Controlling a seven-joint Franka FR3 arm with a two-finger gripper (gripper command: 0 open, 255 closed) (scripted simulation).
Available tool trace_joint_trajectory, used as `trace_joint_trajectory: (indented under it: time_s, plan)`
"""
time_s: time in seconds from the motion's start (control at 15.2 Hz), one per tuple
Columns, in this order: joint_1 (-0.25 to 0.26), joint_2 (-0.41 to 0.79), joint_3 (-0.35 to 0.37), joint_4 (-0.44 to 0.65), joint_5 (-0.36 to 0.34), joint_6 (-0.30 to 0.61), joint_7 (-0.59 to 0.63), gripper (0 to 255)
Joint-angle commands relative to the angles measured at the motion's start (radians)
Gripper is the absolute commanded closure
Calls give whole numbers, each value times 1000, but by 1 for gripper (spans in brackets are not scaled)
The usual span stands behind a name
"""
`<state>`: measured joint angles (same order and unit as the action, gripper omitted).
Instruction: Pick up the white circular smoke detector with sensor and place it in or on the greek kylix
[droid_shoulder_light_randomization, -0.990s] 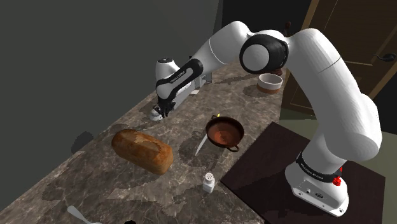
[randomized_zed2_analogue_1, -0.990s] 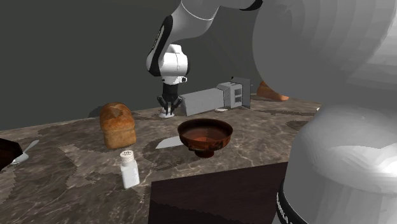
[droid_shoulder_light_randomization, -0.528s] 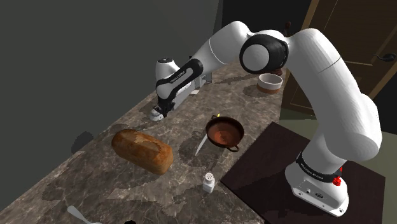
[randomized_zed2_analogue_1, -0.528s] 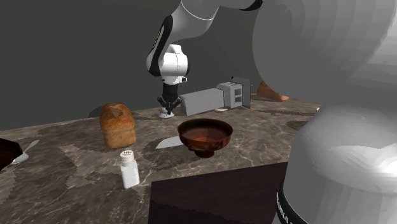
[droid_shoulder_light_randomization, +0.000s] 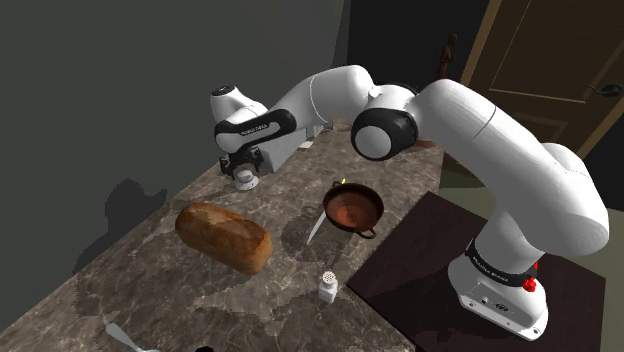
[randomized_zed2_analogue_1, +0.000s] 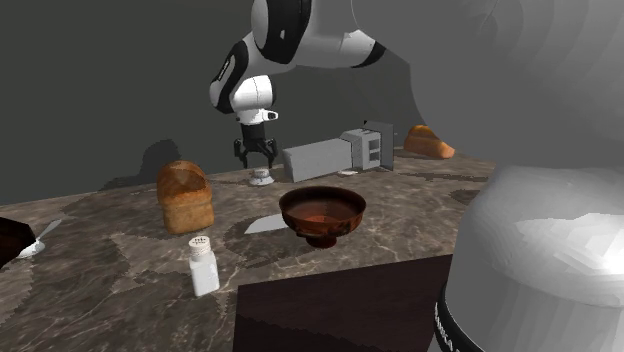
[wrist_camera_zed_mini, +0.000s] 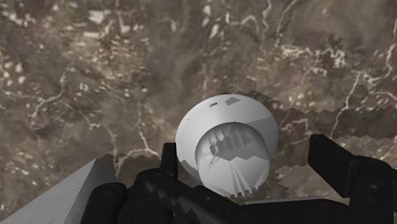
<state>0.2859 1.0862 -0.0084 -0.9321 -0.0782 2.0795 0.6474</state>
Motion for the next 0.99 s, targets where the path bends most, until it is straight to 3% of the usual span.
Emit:
trace_joint_trajectory:
  time_s: [0.0,0.79,0.86,0.92]
  plan:
    - [5,36,-6,48,-2,-18,14,0]
    - [2,90,-6,84,-2,-1,13,0]
    - [2,90,-6,84,-2,-1,13,255]
    - [2,90,-6,84,-2,-1,13,255]
